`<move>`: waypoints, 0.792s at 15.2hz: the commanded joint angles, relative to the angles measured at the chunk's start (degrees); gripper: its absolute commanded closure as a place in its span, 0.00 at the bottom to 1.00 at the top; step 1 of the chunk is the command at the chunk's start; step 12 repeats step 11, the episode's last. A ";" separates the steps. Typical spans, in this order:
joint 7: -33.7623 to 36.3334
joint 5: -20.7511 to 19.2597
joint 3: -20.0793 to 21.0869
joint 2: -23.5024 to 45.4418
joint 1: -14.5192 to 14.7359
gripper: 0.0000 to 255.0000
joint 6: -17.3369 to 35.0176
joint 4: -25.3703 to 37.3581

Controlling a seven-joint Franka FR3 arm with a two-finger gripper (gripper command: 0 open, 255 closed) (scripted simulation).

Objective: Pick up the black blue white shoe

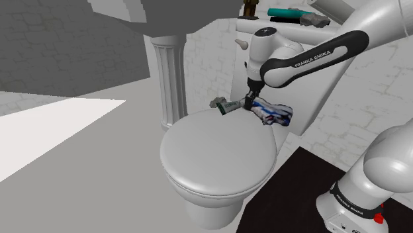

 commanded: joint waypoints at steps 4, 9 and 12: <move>-1.67 1.18 -0.12 -1.80 0.26 1.00 -3.74 2.17; -3.12 2.20 -0.17 -3.30 0.51 1.00 -7.50 4.62; -3.16 2.22 -0.17 -3.34 0.51 1.00 -7.62 4.70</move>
